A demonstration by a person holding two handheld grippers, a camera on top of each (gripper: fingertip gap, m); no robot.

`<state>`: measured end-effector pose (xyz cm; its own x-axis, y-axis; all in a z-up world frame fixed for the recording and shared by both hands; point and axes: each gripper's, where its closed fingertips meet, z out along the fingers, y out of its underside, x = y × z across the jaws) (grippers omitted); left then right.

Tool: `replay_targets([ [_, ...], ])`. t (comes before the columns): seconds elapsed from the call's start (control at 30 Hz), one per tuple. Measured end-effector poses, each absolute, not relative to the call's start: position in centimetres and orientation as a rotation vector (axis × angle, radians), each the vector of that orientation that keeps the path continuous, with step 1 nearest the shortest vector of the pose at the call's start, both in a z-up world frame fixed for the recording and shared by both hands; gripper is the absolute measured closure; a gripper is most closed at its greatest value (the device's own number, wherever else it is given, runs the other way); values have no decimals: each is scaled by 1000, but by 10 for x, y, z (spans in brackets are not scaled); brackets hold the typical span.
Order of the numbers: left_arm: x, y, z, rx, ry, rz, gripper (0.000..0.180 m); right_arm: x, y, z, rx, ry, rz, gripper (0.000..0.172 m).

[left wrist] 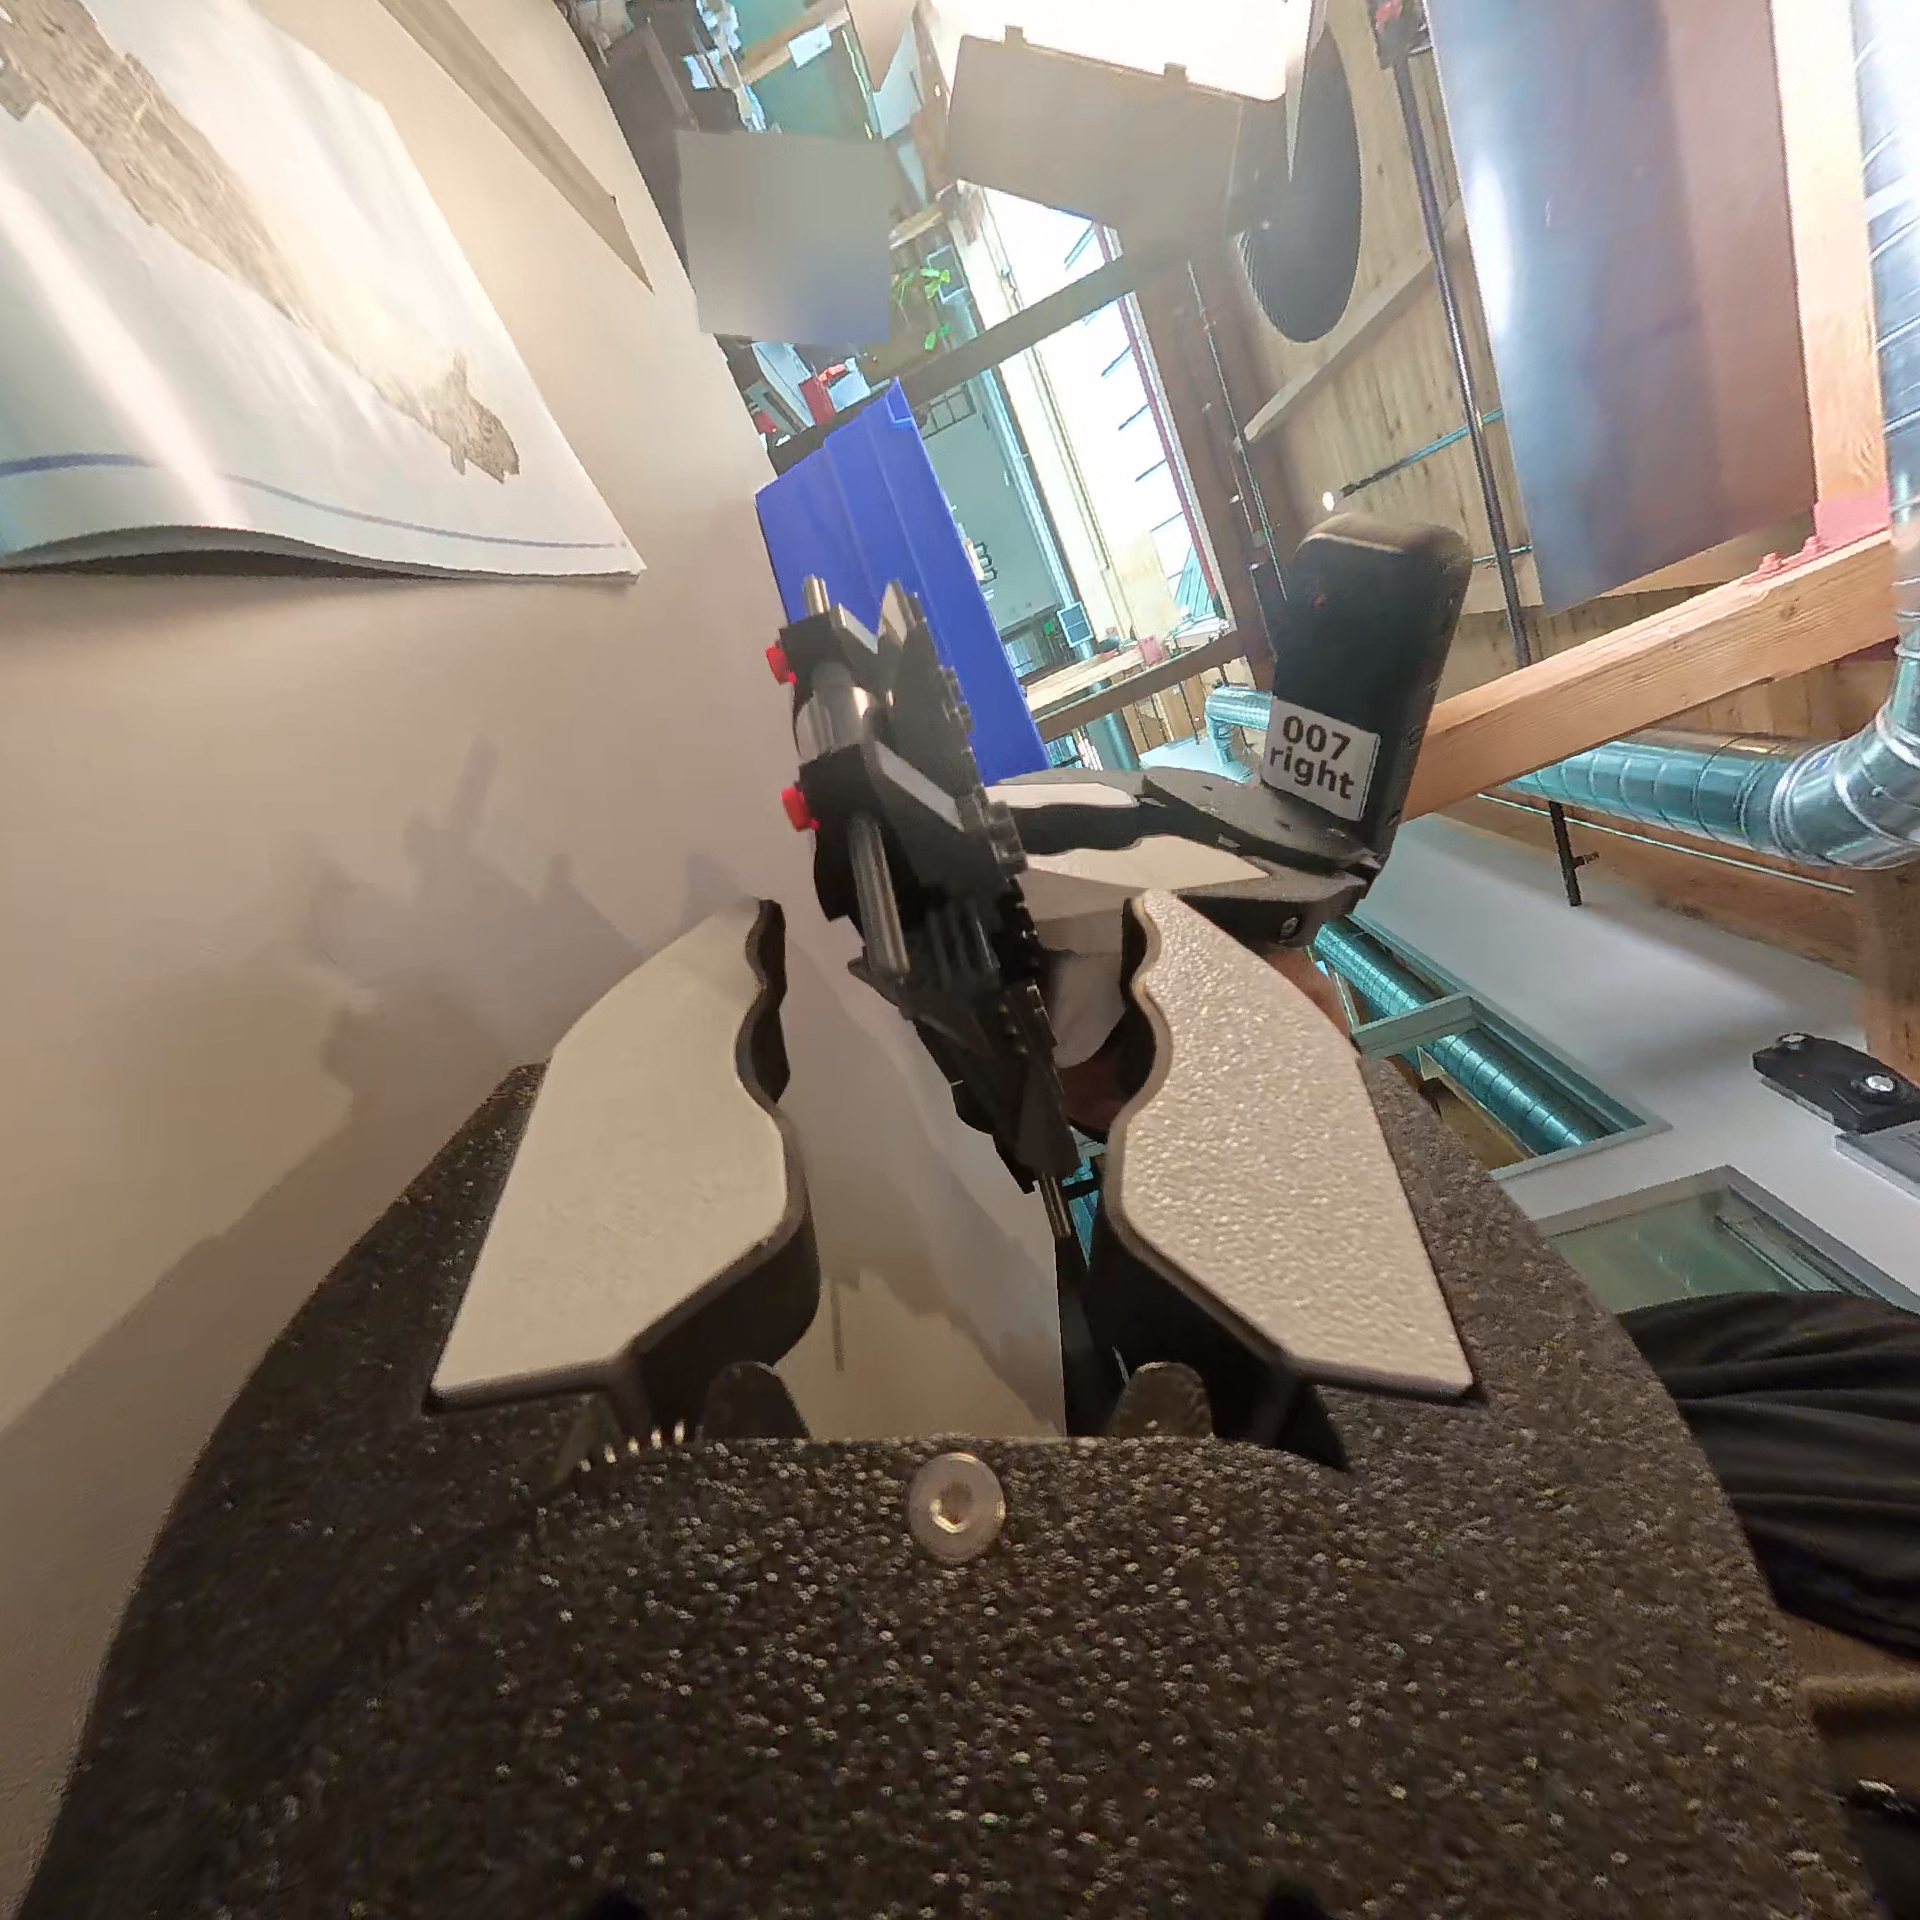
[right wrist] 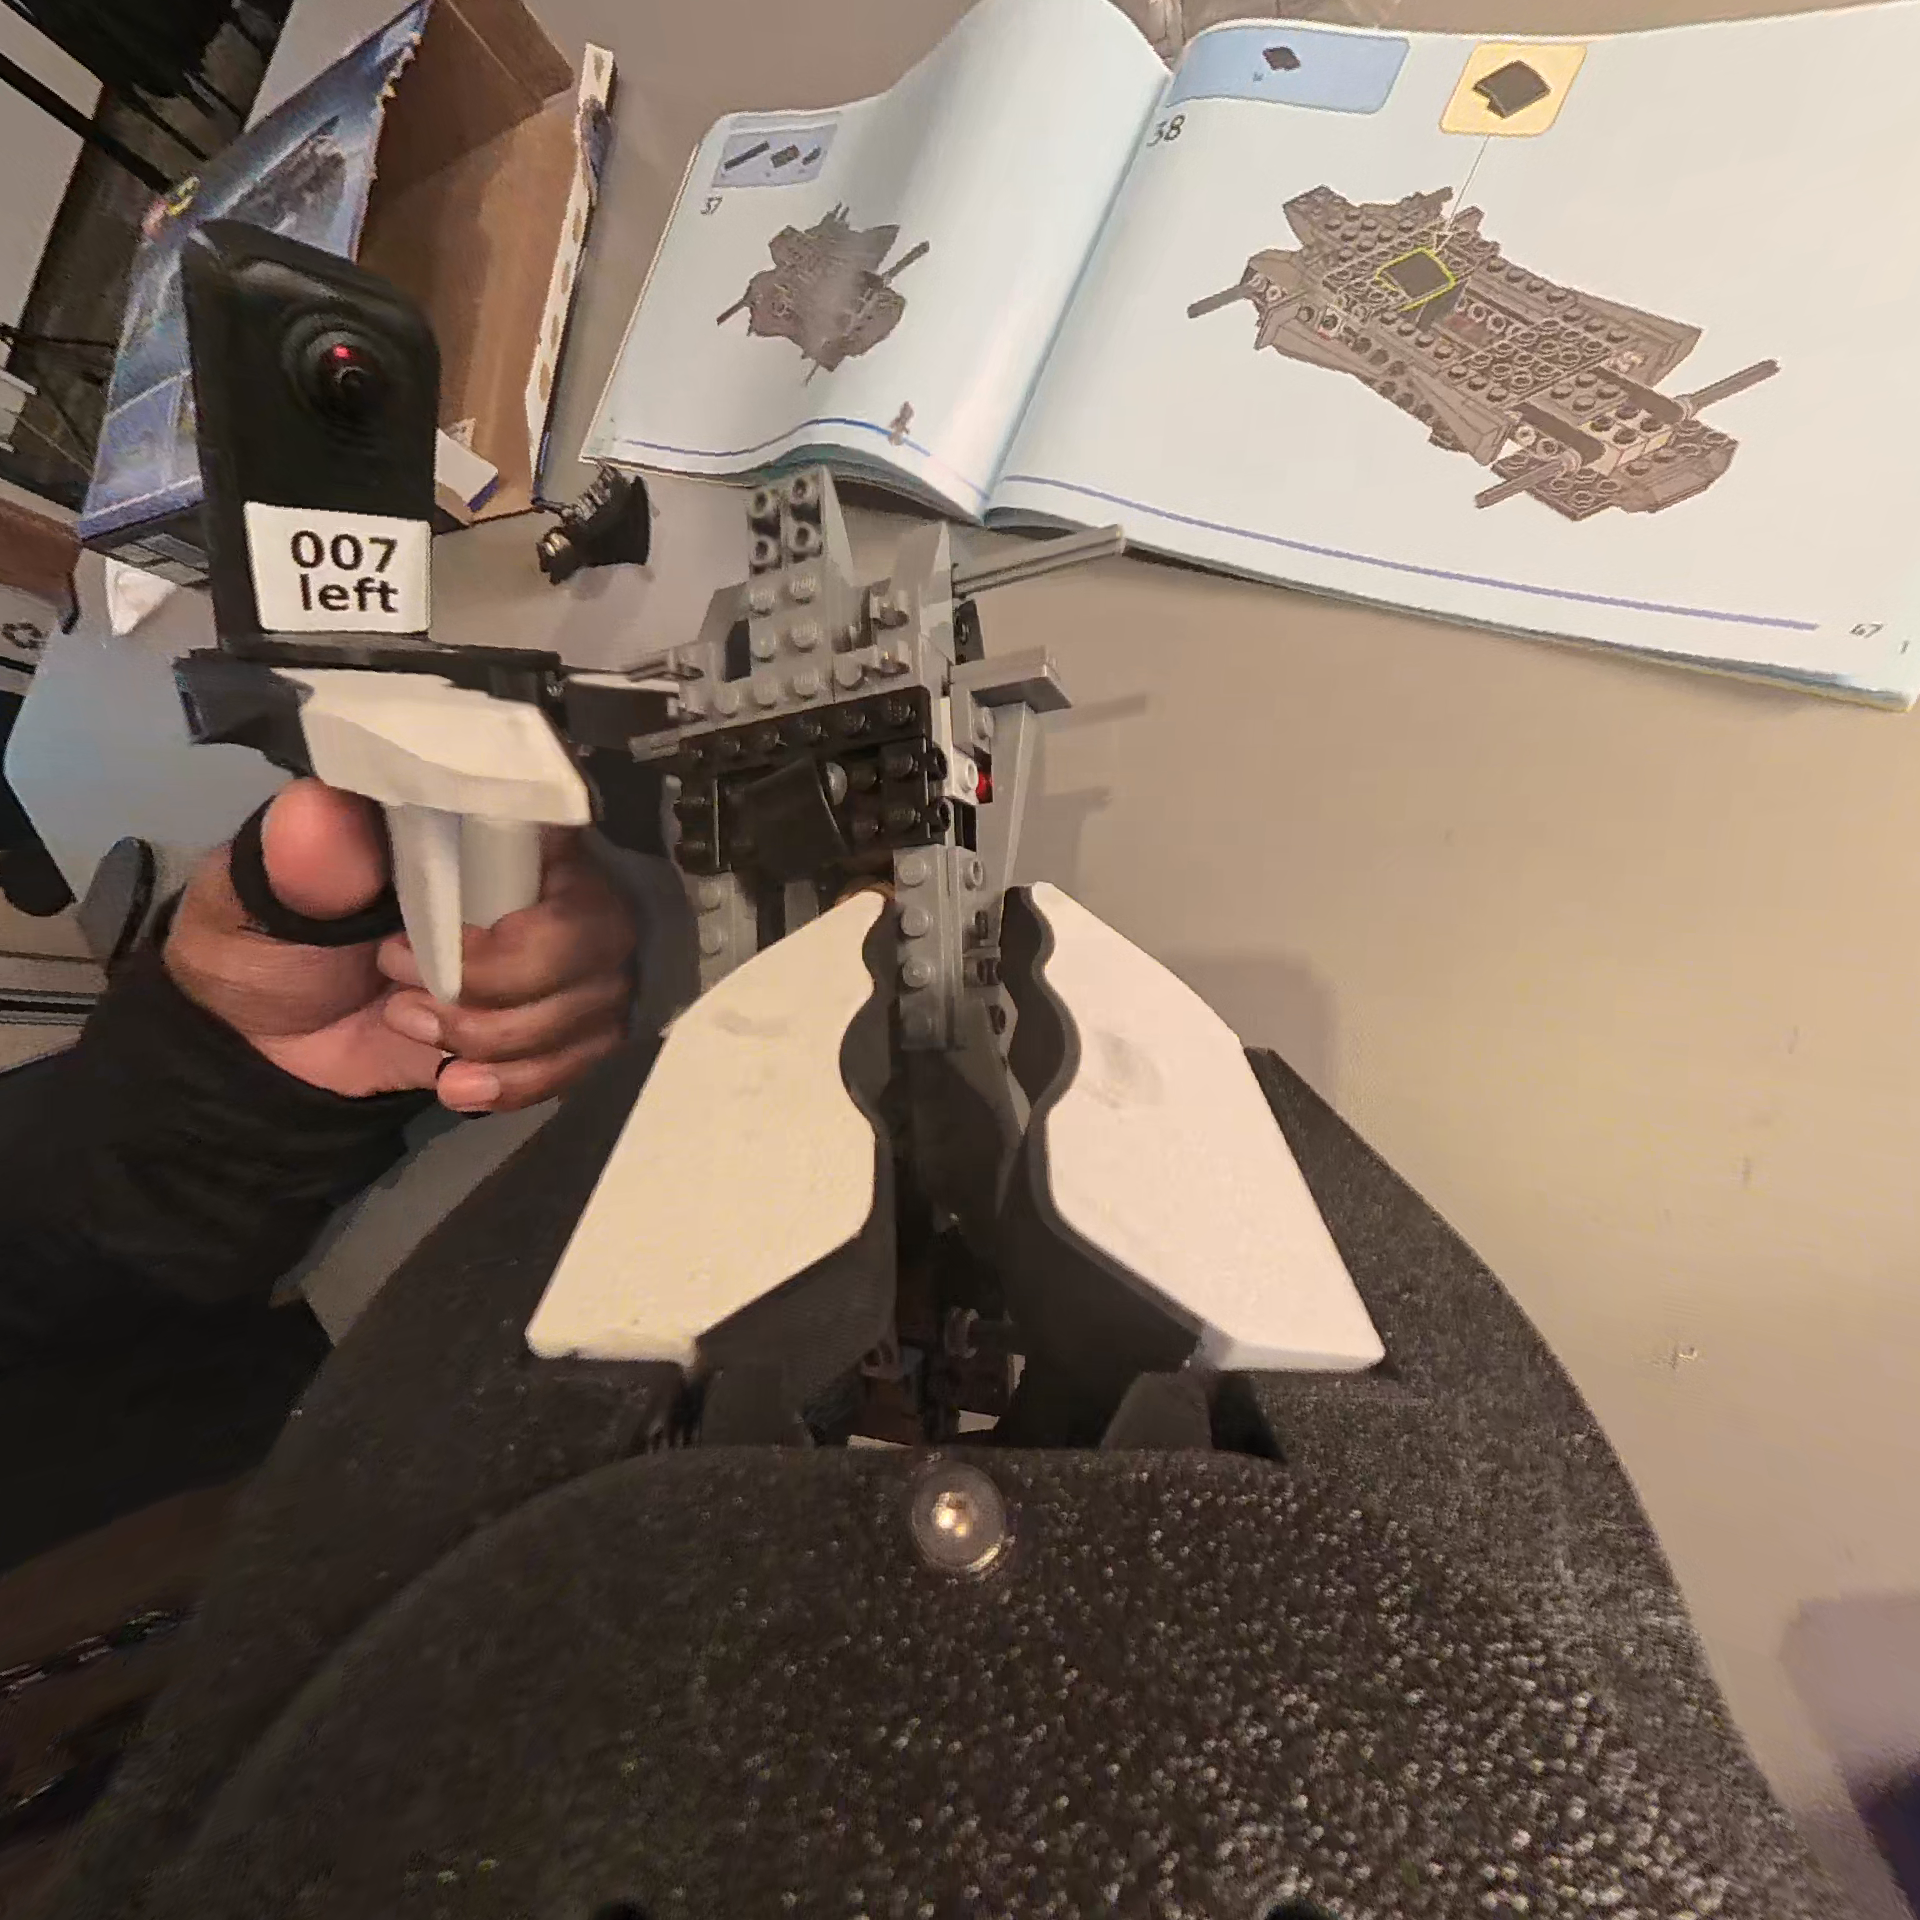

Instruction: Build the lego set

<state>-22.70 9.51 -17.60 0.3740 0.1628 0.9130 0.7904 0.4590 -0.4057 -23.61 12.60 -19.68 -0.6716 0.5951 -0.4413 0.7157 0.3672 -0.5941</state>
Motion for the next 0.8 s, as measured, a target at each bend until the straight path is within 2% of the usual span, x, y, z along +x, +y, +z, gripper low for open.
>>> replay_targets([
  [0.43,-231,85,-178,-1014,-1182,-549,108,-228,122,-197,1115,2486,-1174,153],
  [0.8,-234,84,-185,-1018,-1220,-537,110,-231,118,-199,1162,2508,-1203,153],
])
